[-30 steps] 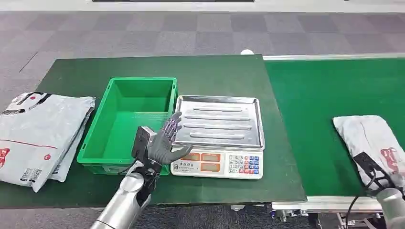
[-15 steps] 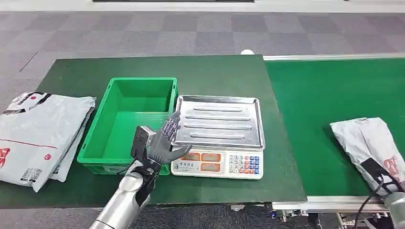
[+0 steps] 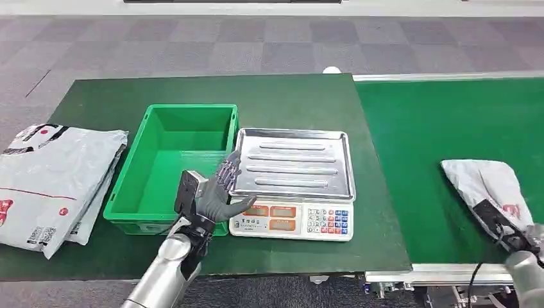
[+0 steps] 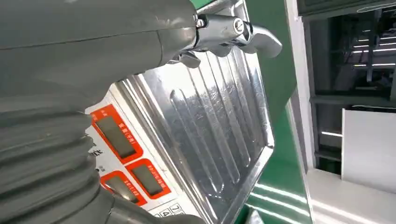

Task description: Moved the parcel from conveyor to table for the left to box.

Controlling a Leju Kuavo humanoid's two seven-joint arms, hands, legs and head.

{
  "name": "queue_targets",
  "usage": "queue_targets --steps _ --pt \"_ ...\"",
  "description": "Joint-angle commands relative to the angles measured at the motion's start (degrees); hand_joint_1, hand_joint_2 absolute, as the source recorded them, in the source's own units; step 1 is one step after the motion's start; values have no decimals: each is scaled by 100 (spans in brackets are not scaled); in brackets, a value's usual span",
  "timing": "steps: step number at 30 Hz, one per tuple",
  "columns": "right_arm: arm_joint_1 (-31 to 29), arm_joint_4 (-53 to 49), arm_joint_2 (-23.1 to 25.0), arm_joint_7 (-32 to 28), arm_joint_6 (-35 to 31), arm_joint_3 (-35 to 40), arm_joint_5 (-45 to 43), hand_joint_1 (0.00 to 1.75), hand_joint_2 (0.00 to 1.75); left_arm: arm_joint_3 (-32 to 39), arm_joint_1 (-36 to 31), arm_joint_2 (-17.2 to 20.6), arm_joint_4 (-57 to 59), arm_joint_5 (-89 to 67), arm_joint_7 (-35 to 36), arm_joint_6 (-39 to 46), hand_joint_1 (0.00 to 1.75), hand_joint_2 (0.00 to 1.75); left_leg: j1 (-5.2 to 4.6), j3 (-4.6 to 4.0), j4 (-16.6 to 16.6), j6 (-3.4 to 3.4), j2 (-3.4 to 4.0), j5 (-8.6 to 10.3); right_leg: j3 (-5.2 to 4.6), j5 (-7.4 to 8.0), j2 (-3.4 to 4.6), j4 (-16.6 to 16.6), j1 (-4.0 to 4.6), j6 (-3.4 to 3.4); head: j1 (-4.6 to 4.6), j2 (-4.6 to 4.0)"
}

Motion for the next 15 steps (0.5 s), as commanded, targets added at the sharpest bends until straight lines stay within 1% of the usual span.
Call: queue_targets --steps 1,2,3,4,8,9,10,11,14,15 --pt "14 -2421 786 -419 -600 1039 -796 175 175 386 210 143 -131 -300 89 181 0 175 -1 8 -14 -6 81 -1 -23 22 81 -9 -1 -11 0 0" --pt "38 -2457 784 -398 -591 1055 -809 175 175 391 201 141 -121 -303 89 181 0 175 1 12 -6 -4 37 2 -21 11 37 -5 1 -6 0 0" --pt "113 -2558 755 -330 -552 1121 -875 175 175 402 187 130 -92 -320 86 180 0 175 2 49 -17 -6 43 7 -23 17 45 -15 4 -11 0 0" --pt "134 -2568 735 -306 -546 1151 -919 175 175 408 187 125 -88 -328 83 180 0 175 1 59 -9 -5 29 6 -14 8 33 -7 1 -8 0 0" --pt "143 -2489 698 -348 -603 1174 -995 175 175 412 192 118 -86 -338 80 179 0 175 1 60 -9 -2 12 7 -7 7 15 -10 2 -6 0 0" --pt "117 -2458 688 -508 -750 1241 -1088 175 175 419 185 112 -72 -358 73 179 0 175 4 63 -15 -2 22 7 -5 12 25 -18 4 -8 0 0" --pt "131 -2630 753 -639 -871 1265 -1167 175 175 404 152 122 -43 -409 50 192 0 175 3 58 -10 -2 22 6 -9 10 25 -11 4 -6 0 0" --pt "182 -2848 781 -629 -856 1342 -1198 175 175 417 110 108 25 -446 25 217 0 175 0 54 -6 -1 16 6 -11 7 19 -6 0 -4 0 0" --pt "318 -3508 903 -513 -824 1643 -1247 175 175 431 -72 74 263 -548 -83 238 0 175 3 52 -12 -3 31 10 -16 17 34 -13 4 -10 0 0" --pt "347 -3649 959 -568 -831 1727 -1275 175 175 426 -117 77 303 -573 -107 250 0 175 3 46 -6 -3 23 9 -20 13 27 -6 3 -8 0 0"
